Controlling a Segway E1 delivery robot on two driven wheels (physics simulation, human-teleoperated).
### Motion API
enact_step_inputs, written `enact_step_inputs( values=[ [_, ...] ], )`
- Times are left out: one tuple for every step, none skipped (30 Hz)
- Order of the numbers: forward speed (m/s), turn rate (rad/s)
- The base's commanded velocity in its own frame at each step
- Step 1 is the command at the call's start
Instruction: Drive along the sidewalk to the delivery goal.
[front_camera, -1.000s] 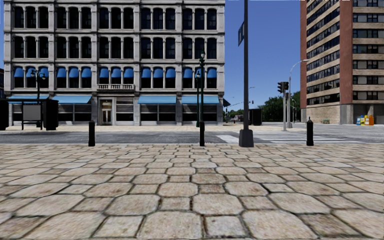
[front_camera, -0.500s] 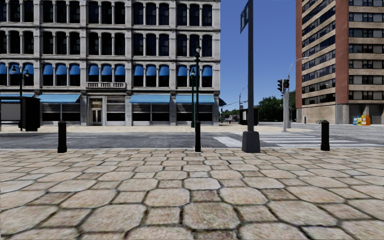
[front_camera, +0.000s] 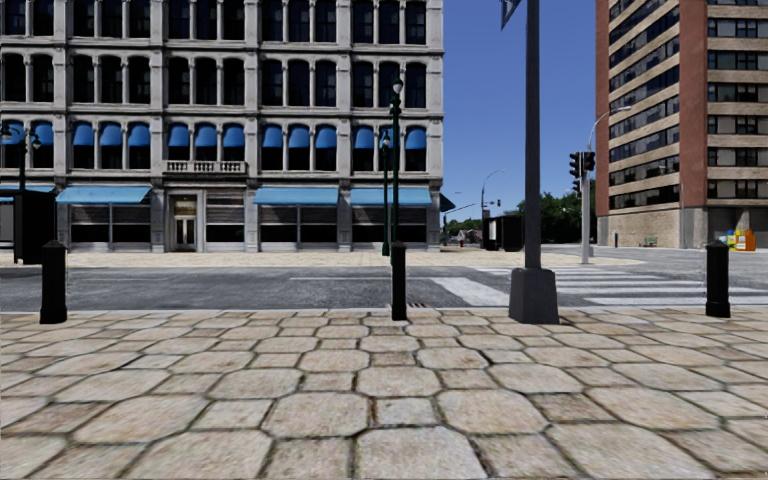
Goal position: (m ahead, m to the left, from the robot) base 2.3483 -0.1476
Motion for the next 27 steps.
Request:
enact_step_inputs(
  values=[
    [2.00,0.00],
    [2.00,0.00],
    [2.00,0.00],
    [2.00,0.00],
    [2.00,0.00],
    [2.00,0.00],
    [2.00,0.00],
    [2.00,0.00],
    [2.00,0.00],
    [2.00,0.00],
    [1.98,0.00],
    [1.94,0.00],
    [1.94,0.00],
    [1.84,0.00],
    [1.68,0.00],
    [1.47,0.00],
    [1.29,0.00],
    [1.29,0.00],
    [1.10,0.00],
    [0.99,0.00],
    [0.81,0.00],
    [0.61,0.00],
    [0.36,0.00],
    [0.36,0.00],
    [0.03,0.00],
    [0.00,0.00],
    [0.00,0.00]
  ],
)
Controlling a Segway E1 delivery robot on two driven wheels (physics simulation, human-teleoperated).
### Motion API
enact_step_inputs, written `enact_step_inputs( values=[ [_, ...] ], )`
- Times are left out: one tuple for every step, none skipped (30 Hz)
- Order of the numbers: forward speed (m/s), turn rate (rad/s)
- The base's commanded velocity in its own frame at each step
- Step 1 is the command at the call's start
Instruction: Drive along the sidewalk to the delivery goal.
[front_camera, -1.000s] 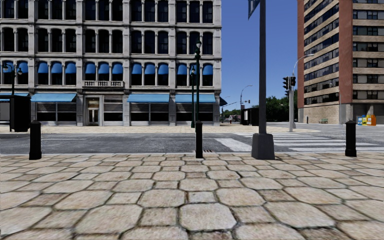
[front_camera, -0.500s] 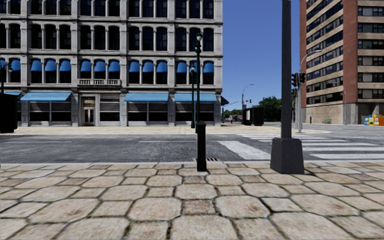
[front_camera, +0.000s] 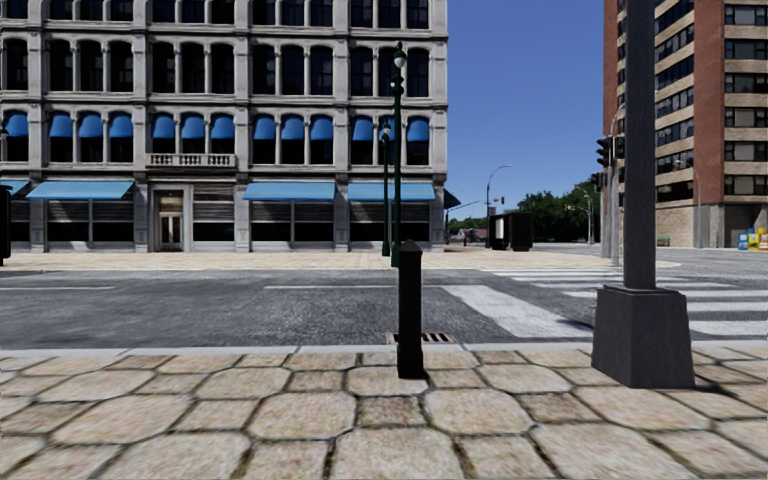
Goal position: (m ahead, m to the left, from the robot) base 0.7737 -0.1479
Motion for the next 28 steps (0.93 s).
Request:
enact_step_inputs(
  values=[
    [0.00,0.00],
    [0.00,0.00],
    [0.00,0.00],
    [0.00,0.00],
    [0.00,0.00],
    [0.00,0.00],
    [0.00,0.00],
    [0.00,0.00],
    [0.00,0.00],
    [0.00,0.00],
    [0.00,0.00],
    [0.00,0.00],
    [0.00,0.00],
    [0.00,0.00],
    [0.00,0.00],
    [0.00,0.00],
    [0.00,0.00],
    [0.00,0.00],
    [0.00,0.00],
    [0.00,0.00],
    [0.00,0.00],
    [0.00,0.00],
    [0.00,0.00],
    [0.00,0.00],
    [0.00,0.00],
    [0.00,0.00],
    [0.00,0.00],
    [0.00,0.00]
  ],
)
